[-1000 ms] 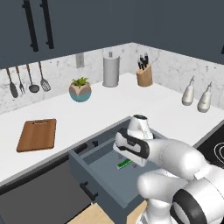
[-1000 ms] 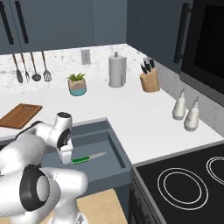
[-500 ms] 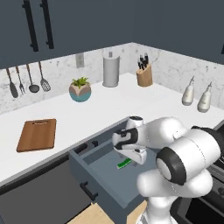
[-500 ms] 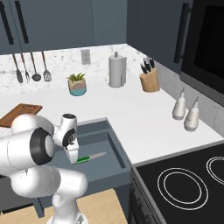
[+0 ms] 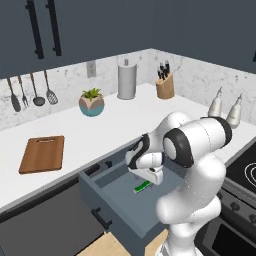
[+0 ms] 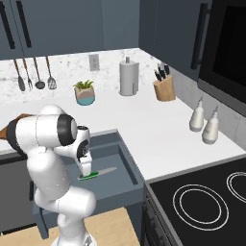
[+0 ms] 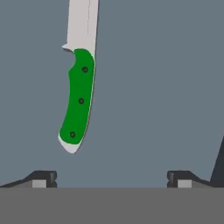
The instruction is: Pick up the knife from the drawer and place it on the cutting board. Then place the meat from the plate to the cutting board.
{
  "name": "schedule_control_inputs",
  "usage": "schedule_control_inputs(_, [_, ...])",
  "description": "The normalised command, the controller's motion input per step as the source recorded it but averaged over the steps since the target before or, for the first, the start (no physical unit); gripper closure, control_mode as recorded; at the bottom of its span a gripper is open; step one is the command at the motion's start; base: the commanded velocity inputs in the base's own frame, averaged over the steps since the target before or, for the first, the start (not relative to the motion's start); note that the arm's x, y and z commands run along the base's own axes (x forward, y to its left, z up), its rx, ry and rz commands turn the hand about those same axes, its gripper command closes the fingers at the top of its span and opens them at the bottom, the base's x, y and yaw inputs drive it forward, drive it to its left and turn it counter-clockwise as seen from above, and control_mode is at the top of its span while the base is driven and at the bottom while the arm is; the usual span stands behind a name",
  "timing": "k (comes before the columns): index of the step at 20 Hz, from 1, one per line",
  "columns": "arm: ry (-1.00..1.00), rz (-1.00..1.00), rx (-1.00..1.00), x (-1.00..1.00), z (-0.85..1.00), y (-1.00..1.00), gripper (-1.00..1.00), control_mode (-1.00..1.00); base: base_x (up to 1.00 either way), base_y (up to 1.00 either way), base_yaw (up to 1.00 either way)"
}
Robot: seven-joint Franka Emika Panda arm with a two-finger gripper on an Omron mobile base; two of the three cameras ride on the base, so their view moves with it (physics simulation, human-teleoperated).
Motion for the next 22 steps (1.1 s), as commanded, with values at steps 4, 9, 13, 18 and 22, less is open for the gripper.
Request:
schedule_control_inputs(4, [0.06, 0.00, 0.00, 0.28, -0.43, -0.19, -1.00, -1.00, 0.00, 0.00, 0.00])
schedule_control_inputs(9, [0.06, 0.00, 0.00, 0.30, -0.46, -0.20, -1.00, -1.00, 0.00, 0.00, 0.00])
schedule_control_inputs(13, [0.05, 0.00, 0.00, 0.34, -0.37, -0.14, -1.00, -1.00, 0.00, 0.00, 0.00])
schedule_control_inputs(18, [0.06, 0.00, 0.00, 0.26, -0.21, 0.00, -1.00, -1.00, 0.00, 0.00, 0.00])
schedule_control_inputs(22, [0.05, 0.00, 0.00, 0.03, -0.29, 0.00, -1.00, -1.00, 0.00, 0.00, 0.00])
